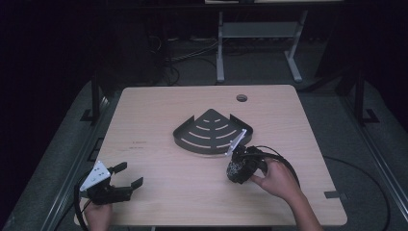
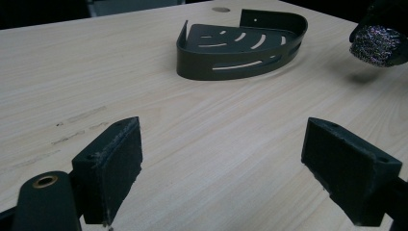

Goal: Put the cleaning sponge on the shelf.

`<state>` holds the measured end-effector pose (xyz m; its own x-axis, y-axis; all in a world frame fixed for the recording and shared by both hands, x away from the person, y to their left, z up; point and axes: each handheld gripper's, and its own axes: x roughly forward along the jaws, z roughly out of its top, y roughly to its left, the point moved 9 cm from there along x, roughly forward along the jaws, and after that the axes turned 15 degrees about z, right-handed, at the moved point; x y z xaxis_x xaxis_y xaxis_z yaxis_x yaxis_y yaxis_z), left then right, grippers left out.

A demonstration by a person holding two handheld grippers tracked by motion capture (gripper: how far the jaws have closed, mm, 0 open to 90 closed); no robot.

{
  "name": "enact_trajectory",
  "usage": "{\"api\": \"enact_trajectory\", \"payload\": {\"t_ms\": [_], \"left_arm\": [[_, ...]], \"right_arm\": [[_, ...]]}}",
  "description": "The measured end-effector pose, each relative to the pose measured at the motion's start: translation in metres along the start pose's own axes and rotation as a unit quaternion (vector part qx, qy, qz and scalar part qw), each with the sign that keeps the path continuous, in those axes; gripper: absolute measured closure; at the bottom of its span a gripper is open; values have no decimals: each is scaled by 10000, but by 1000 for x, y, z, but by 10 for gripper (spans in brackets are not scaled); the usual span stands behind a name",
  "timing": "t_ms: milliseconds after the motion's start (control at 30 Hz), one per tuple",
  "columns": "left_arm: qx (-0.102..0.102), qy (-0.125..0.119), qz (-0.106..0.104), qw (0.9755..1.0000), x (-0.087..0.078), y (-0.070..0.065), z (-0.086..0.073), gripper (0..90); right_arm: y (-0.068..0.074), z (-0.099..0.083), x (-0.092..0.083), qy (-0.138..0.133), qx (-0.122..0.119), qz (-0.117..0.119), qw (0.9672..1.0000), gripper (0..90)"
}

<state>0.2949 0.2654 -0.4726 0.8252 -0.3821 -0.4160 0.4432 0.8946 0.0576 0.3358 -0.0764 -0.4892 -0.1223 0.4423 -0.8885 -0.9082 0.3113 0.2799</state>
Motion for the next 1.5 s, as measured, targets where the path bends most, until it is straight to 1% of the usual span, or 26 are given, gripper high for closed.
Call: {"api": "enact_trajectory", "payload": {"t_ms": [467, 567, 667, 733, 833, 933, 1167, 1267, 1367, 1400, 1433, 1500], "left_arm": [[-1, -8, -2, 10000, 0, 0, 0, 137], [-11, 7, -8, 10000, 1, 0, 0, 137], [-1, -5, 1, 10000, 1, 0, 0, 137], [-7, -2, -8, 10000, 1, 0, 0, 137], [-8, -6, -13, 10000, 1, 0, 0, 137], [1, 0, -18, 10000, 1, -1, 0, 137], [-14, -15, -17, 10000, 1, -1, 1, 137], [-9, -21, -18, 10000, 1, -1, 1, 137], [-11, -18, -19, 10000, 1, -1, 1, 137], [-15, -20, -20, 10000, 1, -1, 1, 137], [-11, -17, -23, 10000, 1, -1, 1, 137], [-11, -16, -25, 10000, 1, -1, 1, 137]], "right_arm": [[-5, 12, -12, -38, 14, 66, 10000, 307], [-7, 14, -14, -14, 10, 47, 10000, 307], [-10, 16, -14, -1, 27, 105, 9999, 307], [-12, 17, -15, 17, 23, 97, 9999, 307], [-13, 20, -15, -49, 35, 179, 9998, 307], [-15, 21, -15, 7, 42, 144, 9999, 307], [-18, 27, -18, 20, 22, 172, 9998, 307], [-20, 30, -20, -81, 52, 246, 9997, 307], [-23, 31, -22, -42, 42, 201, 9998, 307], [-23, 33, -23, -31, 68, 205, 9998, 307], [-24, 34, -23, -38, 25, 200, 9998, 307], [-26, 36, -25, -39, 49, 214, 9998, 307]]}}
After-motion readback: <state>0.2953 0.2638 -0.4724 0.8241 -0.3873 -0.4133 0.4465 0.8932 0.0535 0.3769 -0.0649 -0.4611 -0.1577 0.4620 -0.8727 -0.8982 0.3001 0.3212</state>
